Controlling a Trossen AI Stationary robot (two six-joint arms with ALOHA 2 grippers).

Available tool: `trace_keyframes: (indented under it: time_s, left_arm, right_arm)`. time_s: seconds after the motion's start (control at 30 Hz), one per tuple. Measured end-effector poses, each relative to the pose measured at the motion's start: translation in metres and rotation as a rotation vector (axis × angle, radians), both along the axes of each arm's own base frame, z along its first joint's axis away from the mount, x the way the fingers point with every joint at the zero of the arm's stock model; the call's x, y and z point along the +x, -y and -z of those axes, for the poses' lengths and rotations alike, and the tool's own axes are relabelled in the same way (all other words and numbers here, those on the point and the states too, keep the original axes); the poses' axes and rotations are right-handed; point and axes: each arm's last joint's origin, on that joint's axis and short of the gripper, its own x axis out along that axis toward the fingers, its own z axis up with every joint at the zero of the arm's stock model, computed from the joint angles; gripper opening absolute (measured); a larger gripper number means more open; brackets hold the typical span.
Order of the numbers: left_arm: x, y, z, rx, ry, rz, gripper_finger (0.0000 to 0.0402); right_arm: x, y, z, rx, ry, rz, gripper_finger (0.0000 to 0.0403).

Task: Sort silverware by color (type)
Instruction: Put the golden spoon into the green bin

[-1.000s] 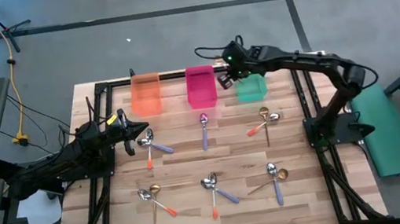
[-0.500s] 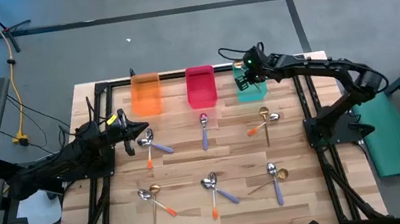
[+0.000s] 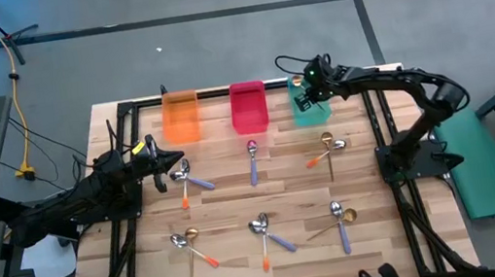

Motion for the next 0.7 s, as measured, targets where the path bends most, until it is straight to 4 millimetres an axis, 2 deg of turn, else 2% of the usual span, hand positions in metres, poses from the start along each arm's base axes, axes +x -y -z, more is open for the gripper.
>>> trace_keyframes:
  time_s: [0.37,0.7]
  left_arm:
    - [0.000,0.000,0.000,0.000,0.000,0.000,0.0003]
    - [0.000,0.000,0.000,0.000,0.000,0.000,0.0003]
  right_arm:
    - [0.005,0.006,0.023,0.041,-0.039,0.005,0.0000]
    - [0.003,0.007,0.025,0.047,-0.050,0.001,0.0004]
